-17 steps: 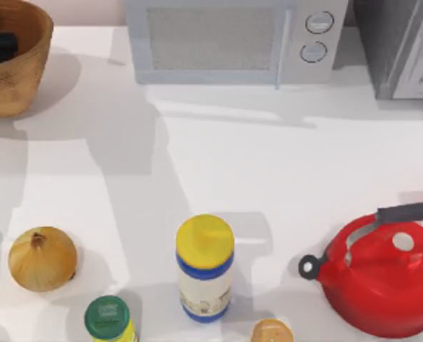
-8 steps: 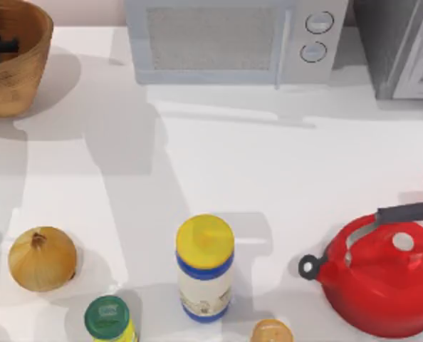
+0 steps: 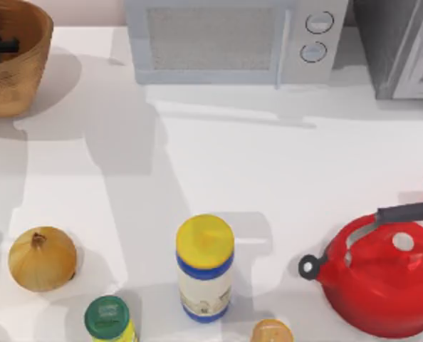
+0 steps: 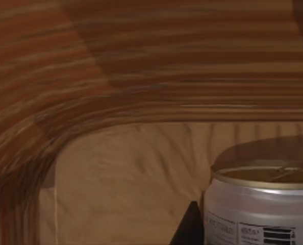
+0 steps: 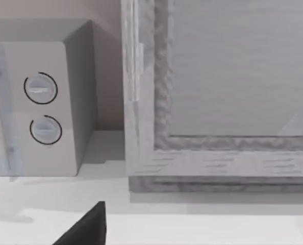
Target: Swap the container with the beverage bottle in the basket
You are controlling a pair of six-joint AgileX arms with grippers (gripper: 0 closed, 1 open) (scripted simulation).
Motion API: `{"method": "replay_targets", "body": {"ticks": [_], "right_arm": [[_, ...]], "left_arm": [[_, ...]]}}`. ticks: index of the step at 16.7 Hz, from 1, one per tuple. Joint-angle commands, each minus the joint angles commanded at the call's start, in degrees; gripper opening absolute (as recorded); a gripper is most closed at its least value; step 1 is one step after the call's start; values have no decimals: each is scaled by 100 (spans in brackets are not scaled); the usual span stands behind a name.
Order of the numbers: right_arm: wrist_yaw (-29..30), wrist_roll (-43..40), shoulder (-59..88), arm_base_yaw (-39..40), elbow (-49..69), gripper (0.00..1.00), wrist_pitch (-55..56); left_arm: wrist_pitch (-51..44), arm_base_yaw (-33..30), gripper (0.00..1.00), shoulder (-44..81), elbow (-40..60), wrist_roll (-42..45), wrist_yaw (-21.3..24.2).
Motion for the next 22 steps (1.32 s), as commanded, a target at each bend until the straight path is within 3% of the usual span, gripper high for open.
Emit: {"method": "replay_targets", "body": {"ticks": [4, 9, 14, 22], "right_arm": [[0, 0, 0, 0, 0, 100, 0], [0, 0, 0, 0, 0, 100, 0], [0, 0, 0, 0, 0, 100, 0], [0, 0, 0, 0, 0, 100, 0]], "left_arm": [[117, 30, 0, -331, -99, -11, -61], [1033, 17, 0, -1812, -1558, -210, -308], [2439, -130, 0, -4787, -4402, -438, -583], [4694, -524, 0, -11082, -9964, -782, -791]]}}
